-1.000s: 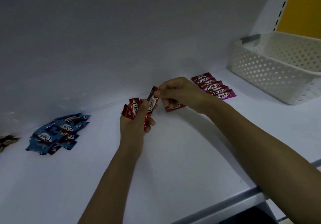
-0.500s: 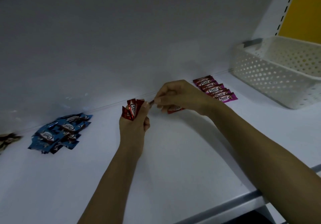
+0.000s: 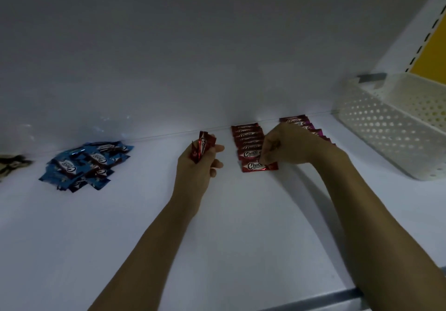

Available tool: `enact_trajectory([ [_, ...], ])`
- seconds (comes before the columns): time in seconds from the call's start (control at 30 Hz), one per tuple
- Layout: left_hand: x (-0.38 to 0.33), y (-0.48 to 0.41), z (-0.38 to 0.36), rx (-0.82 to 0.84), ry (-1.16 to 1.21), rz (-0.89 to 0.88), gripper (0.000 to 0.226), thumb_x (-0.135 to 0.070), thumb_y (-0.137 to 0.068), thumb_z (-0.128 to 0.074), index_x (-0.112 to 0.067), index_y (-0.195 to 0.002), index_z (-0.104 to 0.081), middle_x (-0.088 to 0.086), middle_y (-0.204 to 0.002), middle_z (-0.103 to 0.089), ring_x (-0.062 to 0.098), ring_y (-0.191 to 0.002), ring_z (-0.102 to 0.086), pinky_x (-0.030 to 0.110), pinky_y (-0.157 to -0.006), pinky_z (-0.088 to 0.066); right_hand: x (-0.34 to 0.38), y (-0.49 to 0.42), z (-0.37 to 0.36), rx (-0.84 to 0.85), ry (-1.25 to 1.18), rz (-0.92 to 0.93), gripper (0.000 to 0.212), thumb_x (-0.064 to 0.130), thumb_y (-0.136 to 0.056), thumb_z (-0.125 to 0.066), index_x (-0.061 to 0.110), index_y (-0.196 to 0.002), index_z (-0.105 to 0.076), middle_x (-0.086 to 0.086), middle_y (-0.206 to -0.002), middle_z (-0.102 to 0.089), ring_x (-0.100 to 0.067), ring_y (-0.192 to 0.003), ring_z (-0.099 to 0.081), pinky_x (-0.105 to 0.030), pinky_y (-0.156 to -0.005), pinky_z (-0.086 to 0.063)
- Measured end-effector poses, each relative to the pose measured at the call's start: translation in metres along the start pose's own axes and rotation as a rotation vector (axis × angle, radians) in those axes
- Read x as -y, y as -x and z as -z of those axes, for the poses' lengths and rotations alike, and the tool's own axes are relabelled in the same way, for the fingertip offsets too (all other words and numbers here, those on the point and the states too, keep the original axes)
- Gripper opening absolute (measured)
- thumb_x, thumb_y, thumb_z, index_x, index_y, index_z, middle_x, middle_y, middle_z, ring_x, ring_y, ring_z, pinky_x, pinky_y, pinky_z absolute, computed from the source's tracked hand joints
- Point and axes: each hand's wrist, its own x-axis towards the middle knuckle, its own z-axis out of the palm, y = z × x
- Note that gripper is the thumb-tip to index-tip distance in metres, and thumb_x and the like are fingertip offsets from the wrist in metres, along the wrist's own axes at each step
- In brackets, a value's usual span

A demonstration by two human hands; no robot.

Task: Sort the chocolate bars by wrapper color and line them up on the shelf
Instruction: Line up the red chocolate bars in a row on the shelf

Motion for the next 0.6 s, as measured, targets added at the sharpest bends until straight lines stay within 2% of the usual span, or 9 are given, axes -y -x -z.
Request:
enact_trajectory([
  [0.1,-0.001,0.001,0.0,0.013,-0.031,-0.031,0.009,-0.013,-0.097,-0.052,-0.015,-0.103,-0.059,-0.004,-0.092,-0.074,0.007,-0.05,-0.059,0.015,-0.042,-0.039,-0.002,-0.002,-0.004,-0.072,0.05,0.01,0.012,0.02,-0.075,-0.078,0.025,-0.069,-0.069,0.011,-0.073,-0.066,-0.003,-0.071,-0.058,-0.022,-0.067,-0.044],
  [0.17,-0.003,0.002,0.001,0.014,-0.043,-0.043,0.007,-0.018,-0.096,-0.054,-0.015,-0.1,-0.059,-0.005,-0.091,-0.075,0.006,-0.043,-0.054,0.014,-0.038,-0.034,-0.001,-0.005,-0.006,-0.144,0.071,0.03,0.008,0.019,-0.076,-0.077,0.021,-0.072,-0.071,0.009,-0.074,-0.066,-0.005,-0.071,-0.058,-0.025,-0.07,-0.045],
  [0.27,-0.005,0.003,0.002,0.021,-0.032,-0.041,0.007,-0.022,-0.094,-0.057,-0.019,-0.094,-0.063,-0.003,-0.091,-0.075,0.005,-0.04,-0.05,0.014,-0.037,-0.032,-0.002,-0.006,-0.009,-0.207,0.111,0.051,0.007,0.02,-0.077,-0.076,0.021,-0.073,-0.07,0.015,-0.07,-0.059,-0.002,-0.067,-0.053,-0.026,-0.069,-0.042],
  [0.43,-0.009,0.006,0.001,0.018,0.013,-0.008,0.005,-0.022,-0.092,-0.059,-0.021,-0.092,-0.064,-0.002,-0.085,-0.075,0.004,-0.039,-0.048,0.014,-0.039,-0.033,-0.004,-0.008,-0.014,-0.209,0.128,0.042,0.012,0.026,-0.075,-0.078,0.025,-0.084,-0.072,0.017,-0.074,-0.06,-0.012,-0.077,-0.06,-0.03,-0.073,-0.048],
  [0.6,-0.011,0.007,0.0,0.021,0.035,-0.013,0.003,-0.018,-0.091,-0.06,-0.017,-0.092,-0.063,0.0,-0.08,-0.074,0.005,-0.034,-0.042,0.014,-0.036,-0.031,-0.004,-0.007,-0.013,-0.177,0.107,0.024,0.021,0.023,-0.077,-0.078,0.024,-0.097,-0.075,0.007,-0.088,-0.068,-0.011,-0.083,-0.062,-0.029,-0.079,-0.049],
])
